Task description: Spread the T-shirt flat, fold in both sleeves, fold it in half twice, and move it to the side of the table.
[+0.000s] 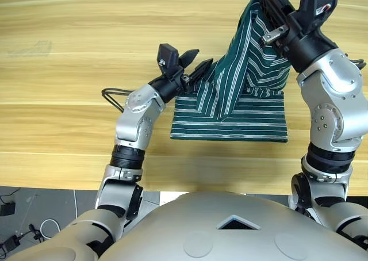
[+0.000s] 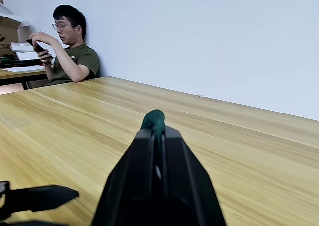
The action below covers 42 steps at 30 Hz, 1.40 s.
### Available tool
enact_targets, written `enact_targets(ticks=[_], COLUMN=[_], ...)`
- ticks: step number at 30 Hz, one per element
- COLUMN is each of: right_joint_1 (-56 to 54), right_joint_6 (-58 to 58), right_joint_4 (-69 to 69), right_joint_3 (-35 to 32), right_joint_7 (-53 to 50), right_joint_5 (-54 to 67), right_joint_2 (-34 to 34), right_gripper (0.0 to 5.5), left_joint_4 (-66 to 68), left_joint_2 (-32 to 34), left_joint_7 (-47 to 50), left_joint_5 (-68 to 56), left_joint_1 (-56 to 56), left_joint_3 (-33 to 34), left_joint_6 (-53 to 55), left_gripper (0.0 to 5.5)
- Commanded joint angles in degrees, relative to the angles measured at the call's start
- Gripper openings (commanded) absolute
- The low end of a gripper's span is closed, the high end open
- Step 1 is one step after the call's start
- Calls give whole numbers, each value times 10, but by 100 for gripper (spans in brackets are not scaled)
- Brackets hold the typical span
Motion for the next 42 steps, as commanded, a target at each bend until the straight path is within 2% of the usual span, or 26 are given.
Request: enact_targets(ticks=[1, 6, 14, 18, 26, 30, 42], right_joint_1=[-9, -8, 1, 2, 4, 4, 1], right_joint_6=[-8, -7, -8, -8, -7, -6, -4], right_joint_4=[-8, -8, -9, -10, -9, -10, -8], right_joint_3=[5, 7, 7, 7, 8, 8, 10], right_joint_7=[3, 2, 2, 2, 1, 1, 1], right_joint_5=[5, 6, 7, 7, 8, 10, 12], right_joint_2=[2, 3, 5, 8, 11, 14, 17], right_gripper=[5, 5, 5, 5, 5, 5, 5], left_joint_4=[7, -19, -17, -47, -151, -140, -43], left_joint_2=[-4, -1, -10, 1, 19, 19, 6], left_joint_7=[-23, -59, -1, -9, -115, -117, -122], left_joint_5=[21, 20, 34, 12, -74, -81, -2], left_joint_1=[-26, -12, 6, 23, 85, 80, 54], left_joint_3=[-24, -39, 36, 62, 26, 35, 7], left_joint_6=[27, 44, -8, 5, 76, 86, 19], left_gripper=[266, 266, 266, 266, 266, 266, 266])
